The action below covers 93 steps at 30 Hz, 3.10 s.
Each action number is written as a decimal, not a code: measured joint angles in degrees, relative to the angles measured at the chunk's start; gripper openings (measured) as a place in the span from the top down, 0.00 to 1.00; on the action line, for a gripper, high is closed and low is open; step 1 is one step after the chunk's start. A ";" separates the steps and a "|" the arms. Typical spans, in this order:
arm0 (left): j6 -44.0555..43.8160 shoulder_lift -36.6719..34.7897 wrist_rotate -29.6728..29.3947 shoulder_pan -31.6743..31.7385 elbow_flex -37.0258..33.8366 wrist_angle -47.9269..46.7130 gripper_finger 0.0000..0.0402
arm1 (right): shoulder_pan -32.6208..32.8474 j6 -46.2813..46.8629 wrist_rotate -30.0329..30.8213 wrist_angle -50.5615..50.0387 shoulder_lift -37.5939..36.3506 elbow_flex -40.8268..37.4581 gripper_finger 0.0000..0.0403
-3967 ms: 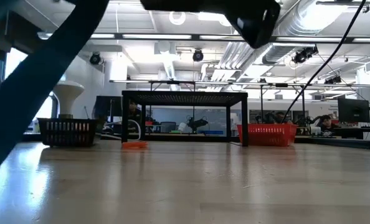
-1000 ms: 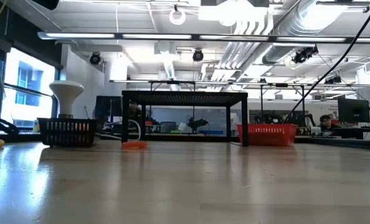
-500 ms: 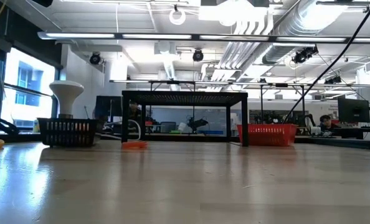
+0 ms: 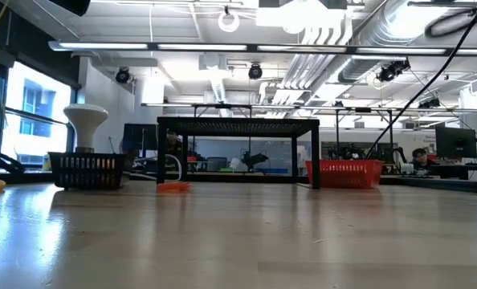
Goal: Pick & Place Office Desk Supplies
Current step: Put the blue rubber band into the blue basket, then put the yellow spring keychain into the black basket
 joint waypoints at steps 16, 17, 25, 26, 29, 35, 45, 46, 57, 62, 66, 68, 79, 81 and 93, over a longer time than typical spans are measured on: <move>0.00 0.02 0.02 0.02 0.00 0.00 0.58 | -1.53 0.05 -4.87 9.09 0.00 -5.40 0.92; 0.00 0.02 0.02 0.02 0.00 0.00 0.58 | -1.53 -0.10 -4.89 9.26 0.00 -5.40 0.89; -0.72 0.02 0.04 -0.05 0.00 0.02 0.58 | -1.53 -3.23 -8.97 6.21 -0.16 -5.40 0.60; -0.74 0.00 0.04 -0.05 0.00 0.02 0.58 | -1.58 -3.27 -10.00 5.38 -0.40 -5.40 0.57; -0.81 0.02 0.04 -0.05 0.00 0.01 0.58 | -1.90 -3.12 -11.60 2.45 -1.79 -5.40 0.51; -0.62 0.02 0.04 -0.05 0.00 0.00 0.58 | -1.90 -2.51 -7.91 -1.23 -5.98 -4.40 0.47; 6.58 0.02 -2.00 -0.25 0.00 -0.17 0.58 | -1.29 1.10 -6.09 0.00 -16.15 -3.87 0.47; 6.58 0.02 -2.00 -0.33 0.00 -0.31 0.58 | -0.77 1.48 -3.96 0.03 -17.45 -3.87 0.47; -7.11 -1.37 -0.56 0.68 -0.02 -9.68 0.58 | 3.96 -16.13 37.08 14.22 -22.57 -3.87 0.48; -11.40 -9.10 5.70 4.62 0.02 -27.27 0.58 | 3.77 -35.97 55.09 34.80 -18.49 -3.87 0.47; -18.90 -16.97 16.59 8.83 0.05 -46.49 0.58 | 2.38 -55.96 58.26 53.71 -13.54 -3.87 0.47; -24.21 -20.58 22.97 10.80 0.09 -56.98 0.58 | 1.32 -64.36 58.13 62.45 -10.76 -3.87 0.48; -55.13 -25.81 32.88 18.91 -0.39 -93.75 0.58 | -6.97 -76.84 35.83 86.13 1.16 -3.87 0.50; -50.30 -25.81 35.16 22.15 -1.46 -93.10 0.58 | -8.53 -76.92 32.27 86.16 1.42 -3.87 0.50; -36.55 -25.81 41.29 39.27 -11.82 -87.41 0.58 | -13.46 -82.89 20.95 85.64 1.44 -3.87 0.50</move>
